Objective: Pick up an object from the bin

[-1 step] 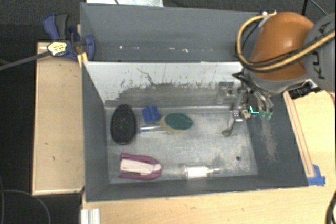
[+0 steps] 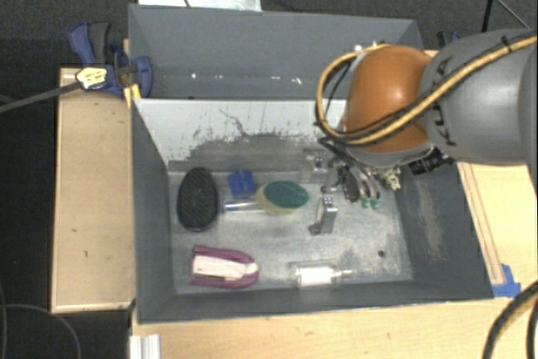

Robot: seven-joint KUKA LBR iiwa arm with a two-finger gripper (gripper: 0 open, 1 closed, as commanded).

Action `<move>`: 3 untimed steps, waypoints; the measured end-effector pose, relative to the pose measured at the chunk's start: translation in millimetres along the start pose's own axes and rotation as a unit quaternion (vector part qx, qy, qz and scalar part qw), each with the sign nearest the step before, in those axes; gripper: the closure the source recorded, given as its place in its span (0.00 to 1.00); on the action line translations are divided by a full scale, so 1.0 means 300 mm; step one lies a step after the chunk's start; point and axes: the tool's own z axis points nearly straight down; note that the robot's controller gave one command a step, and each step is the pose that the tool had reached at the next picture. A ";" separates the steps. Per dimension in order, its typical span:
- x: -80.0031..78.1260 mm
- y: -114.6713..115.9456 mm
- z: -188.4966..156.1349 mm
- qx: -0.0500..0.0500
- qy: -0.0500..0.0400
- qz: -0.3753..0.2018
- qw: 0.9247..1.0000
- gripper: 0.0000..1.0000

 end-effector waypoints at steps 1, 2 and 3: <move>-0.069 0.009 0.183 0.001 0.000 0.086 0.996 0.00; -0.072 0.008 0.178 0.001 -0.001 0.084 0.996 1.00; -0.077 0.025 -0.377 0.001 -0.007 0.074 0.997 1.00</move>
Offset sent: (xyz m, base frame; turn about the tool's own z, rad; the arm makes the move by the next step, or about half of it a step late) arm 0.0211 0.0025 -0.0541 0.1723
